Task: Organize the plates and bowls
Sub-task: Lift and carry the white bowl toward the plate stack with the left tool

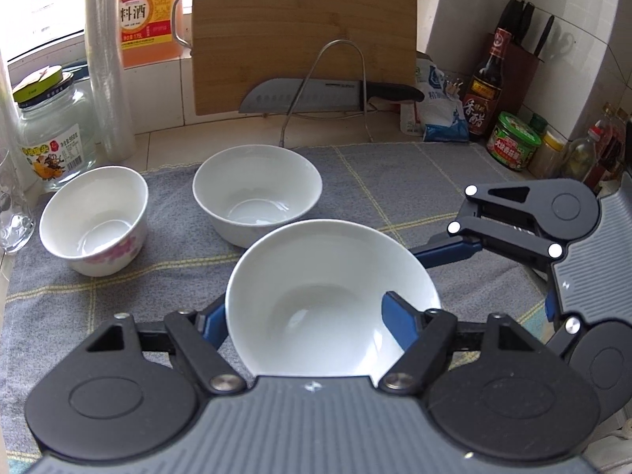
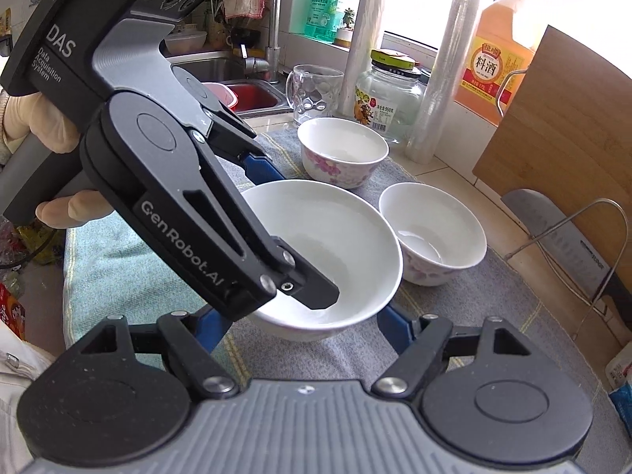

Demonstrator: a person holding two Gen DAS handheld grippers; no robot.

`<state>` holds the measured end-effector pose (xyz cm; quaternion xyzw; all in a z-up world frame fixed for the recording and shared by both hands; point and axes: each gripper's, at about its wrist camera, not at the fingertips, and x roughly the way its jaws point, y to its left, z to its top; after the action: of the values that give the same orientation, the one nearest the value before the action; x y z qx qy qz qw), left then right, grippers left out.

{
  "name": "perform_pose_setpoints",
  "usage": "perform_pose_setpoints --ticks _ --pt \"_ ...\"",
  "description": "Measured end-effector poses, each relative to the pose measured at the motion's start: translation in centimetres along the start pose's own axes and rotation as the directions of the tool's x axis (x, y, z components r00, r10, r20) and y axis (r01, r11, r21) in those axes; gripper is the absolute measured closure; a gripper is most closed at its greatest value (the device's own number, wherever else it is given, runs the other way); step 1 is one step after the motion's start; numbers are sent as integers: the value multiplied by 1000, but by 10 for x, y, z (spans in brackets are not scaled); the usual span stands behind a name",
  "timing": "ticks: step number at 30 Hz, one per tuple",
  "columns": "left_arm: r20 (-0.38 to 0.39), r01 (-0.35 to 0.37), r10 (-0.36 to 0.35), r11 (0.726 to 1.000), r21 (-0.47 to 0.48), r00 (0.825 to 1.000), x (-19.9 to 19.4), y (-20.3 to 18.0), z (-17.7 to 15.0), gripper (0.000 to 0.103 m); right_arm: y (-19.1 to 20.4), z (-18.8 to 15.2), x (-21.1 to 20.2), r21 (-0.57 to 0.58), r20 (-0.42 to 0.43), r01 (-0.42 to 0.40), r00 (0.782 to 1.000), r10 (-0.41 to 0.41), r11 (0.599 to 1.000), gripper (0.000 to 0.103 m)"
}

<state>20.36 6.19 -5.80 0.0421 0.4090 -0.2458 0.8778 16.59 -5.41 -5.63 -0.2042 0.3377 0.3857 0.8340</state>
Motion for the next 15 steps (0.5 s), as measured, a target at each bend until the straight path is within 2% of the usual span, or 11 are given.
perform_pose_setpoints --ticks 15 --pt "-43 107 -104 992 66 994 14 -57 -9 26 -8 -49 -49 93 -46 32 999 -28 995 20"
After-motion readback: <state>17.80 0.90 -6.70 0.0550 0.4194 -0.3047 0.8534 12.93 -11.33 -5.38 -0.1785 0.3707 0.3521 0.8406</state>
